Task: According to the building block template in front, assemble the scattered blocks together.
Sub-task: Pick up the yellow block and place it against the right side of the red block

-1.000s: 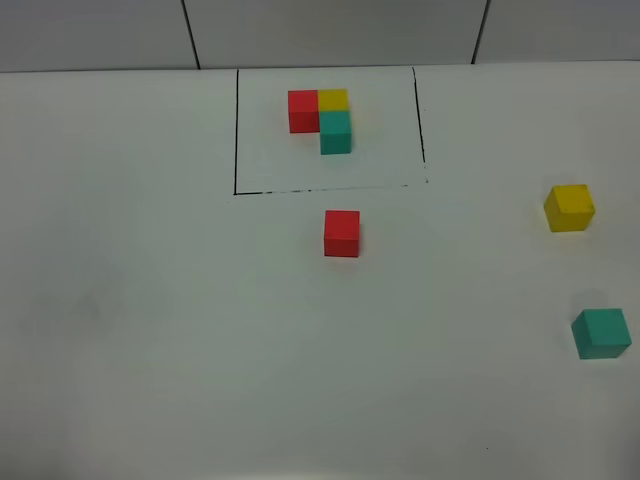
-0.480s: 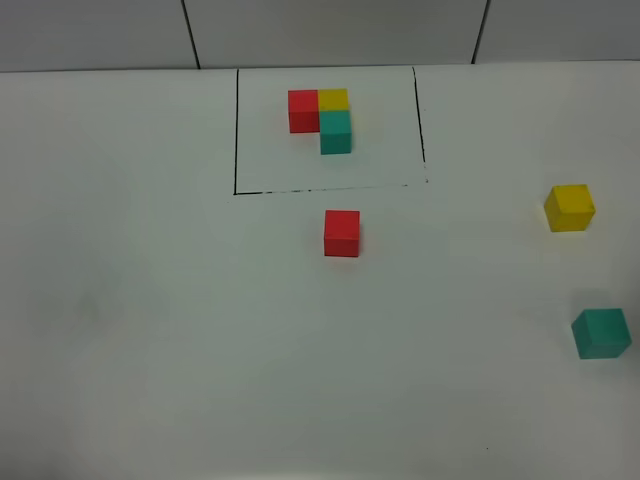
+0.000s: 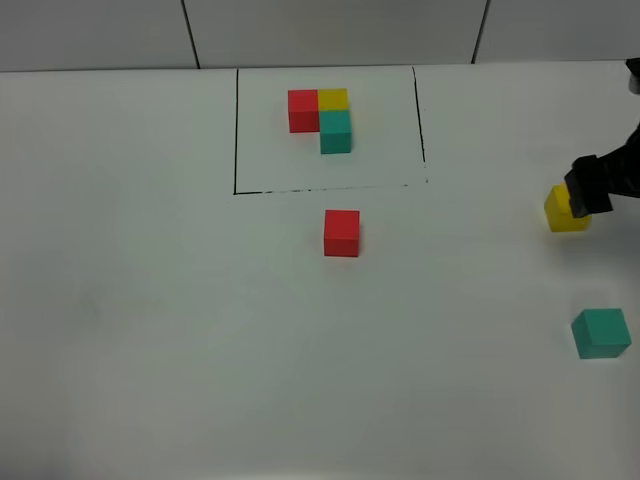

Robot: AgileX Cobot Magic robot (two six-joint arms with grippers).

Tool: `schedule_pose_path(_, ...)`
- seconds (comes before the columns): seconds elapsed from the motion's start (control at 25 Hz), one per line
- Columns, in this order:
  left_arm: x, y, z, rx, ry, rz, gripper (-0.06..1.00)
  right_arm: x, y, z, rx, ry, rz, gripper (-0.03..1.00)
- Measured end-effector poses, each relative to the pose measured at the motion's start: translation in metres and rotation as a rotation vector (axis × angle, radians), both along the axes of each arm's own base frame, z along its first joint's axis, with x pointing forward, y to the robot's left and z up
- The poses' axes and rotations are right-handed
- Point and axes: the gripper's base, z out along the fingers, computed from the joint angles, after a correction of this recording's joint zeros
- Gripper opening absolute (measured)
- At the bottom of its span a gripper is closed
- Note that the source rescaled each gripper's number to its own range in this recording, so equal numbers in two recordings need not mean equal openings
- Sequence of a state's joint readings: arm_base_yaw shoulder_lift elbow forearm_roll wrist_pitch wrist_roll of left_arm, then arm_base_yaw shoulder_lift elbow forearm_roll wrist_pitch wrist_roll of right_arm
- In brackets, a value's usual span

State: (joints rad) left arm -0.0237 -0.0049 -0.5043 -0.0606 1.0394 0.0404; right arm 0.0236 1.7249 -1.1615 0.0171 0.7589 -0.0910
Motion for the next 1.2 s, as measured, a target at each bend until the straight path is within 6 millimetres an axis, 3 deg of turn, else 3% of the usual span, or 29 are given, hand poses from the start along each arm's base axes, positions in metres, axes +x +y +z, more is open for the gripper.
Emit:
schedule_pose_path(0.36,0.0,0.0,0.0,0.0,0.0,0.0,0.96,0.052,0.004,-0.037,0.03,0.048,-0.01,0.72)
schedule_pose_path(0.6,0.0,0.0,0.0,0.0,0.0,0.0,0.96,0.06,0.005,-0.07,0.038,0.118,0.003,0.72)
schedule_pose_path(0.84,0.0,0.0,0.0,0.0,0.0,0.0,0.96,0.062,0.003,-0.084,0.039,0.136,-0.004,0.71)
schedule_pose_path(0.92,0.0,0.0,0.0,0.0,0.0,0.0,0.96,0.062,0.003,-0.084,0.039,0.135,-0.006,0.62)
schedule_pose_path(0.96,0.0,0.0,0.0,0.0,0.0,0.0,0.96,0.062,0.003,-0.084,0.038,0.135,-0.006,0.53)
schedule_pose_path(1.04,0.0,0.0,0.0,0.0,0.0,0.0,0.96,0.062,0.003,-0.085,0.038,0.136,-0.01,0.27)
schedule_pose_path(1.08,0.0,0.0,0.0,0.0,0.0,0.0,0.96,0.062,0.003,-0.085,0.035,0.136,-0.015,0.1)
schedule_pose_path(1.12,0.0,0.0,0.0,0.0,0.0,0.0,0.96,0.062,0.003,-0.085,0.034,0.136,-0.022,0.0)
schedule_pose_path(1.2,0.0,0.0,0.0,0.0,0.0,0.0,0.96,0.062,0.002,-0.085,0.023,0.136,-0.028,0.01)
